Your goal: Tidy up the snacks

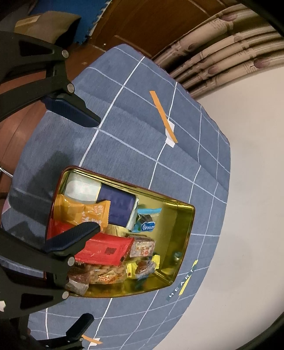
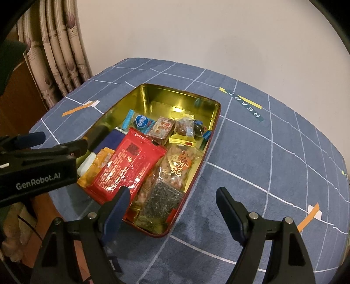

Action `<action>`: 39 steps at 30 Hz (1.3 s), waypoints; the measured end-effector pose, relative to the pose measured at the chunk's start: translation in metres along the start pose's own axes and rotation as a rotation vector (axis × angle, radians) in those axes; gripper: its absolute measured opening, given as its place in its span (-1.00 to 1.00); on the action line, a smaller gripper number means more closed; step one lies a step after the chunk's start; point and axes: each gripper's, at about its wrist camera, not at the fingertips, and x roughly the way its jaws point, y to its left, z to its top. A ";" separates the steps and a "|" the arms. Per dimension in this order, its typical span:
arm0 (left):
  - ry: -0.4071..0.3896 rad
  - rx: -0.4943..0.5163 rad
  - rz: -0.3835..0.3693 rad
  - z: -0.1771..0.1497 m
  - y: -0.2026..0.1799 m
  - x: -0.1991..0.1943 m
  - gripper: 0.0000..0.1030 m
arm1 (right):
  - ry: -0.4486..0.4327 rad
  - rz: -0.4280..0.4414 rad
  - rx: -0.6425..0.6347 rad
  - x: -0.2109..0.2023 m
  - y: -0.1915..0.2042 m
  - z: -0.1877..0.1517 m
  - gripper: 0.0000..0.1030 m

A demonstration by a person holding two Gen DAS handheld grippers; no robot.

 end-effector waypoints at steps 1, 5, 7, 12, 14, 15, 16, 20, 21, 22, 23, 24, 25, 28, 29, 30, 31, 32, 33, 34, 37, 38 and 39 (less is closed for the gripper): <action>-0.002 0.001 0.002 0.000 0.000 0.000 0.67 | 0.001 0.001 -0.002 0.000 0.001 0.000 0.60; -0.008 0.009 0.008 0.000 -0.002 -0.001 0.67 | 0.006 0.005 -0.009 0.002 0.003 0.000 0.60; 0.004 0.006 0.001 0.001 -0.001 0.000 0.67 | 0.005 0.008 -0.009 0.002 0.003 0.000 0.60; 0.017 -0.021 -0.044 0.003 0.003 0.001 0.73 | 0.001 0.012 0.000 0.002 0.002 0.000 0.60; 0.009 -0.019 -0.032 0.003 0.004 0.001 0.73 | 0.002 0.011 0.003 0.003 0.002 0.000 0.60; 0.009 -0.018 -0.031 0.003 0.003 0.001 0.73 | 0.000 0.011 0.003 0.002 0.002 0.000 0.60; 0.010 -0.018 -0.031 0.003 0.003 0.001 0.73 | 0.000 0.014 0.003 0.002 0.003 0.000 0.60; 0.012 -0.013 -0.020 0.003 0.002 0.001 0.73 | -0.004 0.012 0.003 0.003 0.003 0.000 0.60; 0.013 -0.013 -0.018 0.003 0.002 0.002 0.73 | -0.004 0.011 0.003 0.003 0.003 -0.001 0.60; 0.013 -0.015 -0.017 0.003 0.002 0.002 0.74 | -0.006 0.012 0.003 0.003 0.003 -0.001 0.60; 0.014 -0.020 -0.018 0.002 0.002 0.002 0.75 | -0.006 0.015 0.003 0.003 0.003 -0.001 0.60; 0.014 -0.023 -0.020 0.002 0.003 0.002 0.75 | -0.007 0.015 0.004 0.003 0.003 0.000 0.60; 0.014 -0.024 -0.021 0.002 0.003 0.002 0.75 | -0.008 0.013 0.006 0.003 0.003 0.000 0.60; 0.014 -0.022 -0.015 0.002 0.003 0.002 0.75 | -0.015 0.013 0.012 0.002 0.002 0.001 0.60; 0.014 -0.020 -0.013 0.002 0.002 0.002 0.75 | -0.015 0.013 0.013 0.002 0.001 0.002 0.60; 0.012 -0.018 -0.012 0.001 0.001 0.002 0.75 | -0.016 0.014 0.015 0.002 0.001 0.002 0.60; 0.009 -0.015 -0.012 0.001 0.001 0.001 0.75 | -0.017 0.015 0.016 0.002 0.001 0.002 0.60; 0.007 -0.011 -0.009 0.002 0.000 0.001 0.75 | -0.015 0.016 0.016 0.002 0.001 0.002 0.60; 0.005 -0.010 -0.008 0.002 0.000 0.000 0.75 | -0.016 0.015 0.015 0.002 0.001 0.002 0.60; 0.004 -0.008 -0.008 0.002 -0.001 0.000 0.75 | -0.017 0.015 0.014 0.002 0.001 0.002 0.60; 0.007 -0.009 -0.007 0.002 -0.001 0.001 0.75 | -0.020 0.016 0.012 0.001 0.001 0.002 0.60; 0.003 -0.009 -0.006 0.002 -0.001 0.001 0.75 | -0.020 0.014 0.012 0.001 0.001 0.002 0.60; 0.000 -0.009 -0.004 0.002 -0.001 0.001 0.75 | -0.021 0.013 0.013 0.001 0.001 0.002 0.60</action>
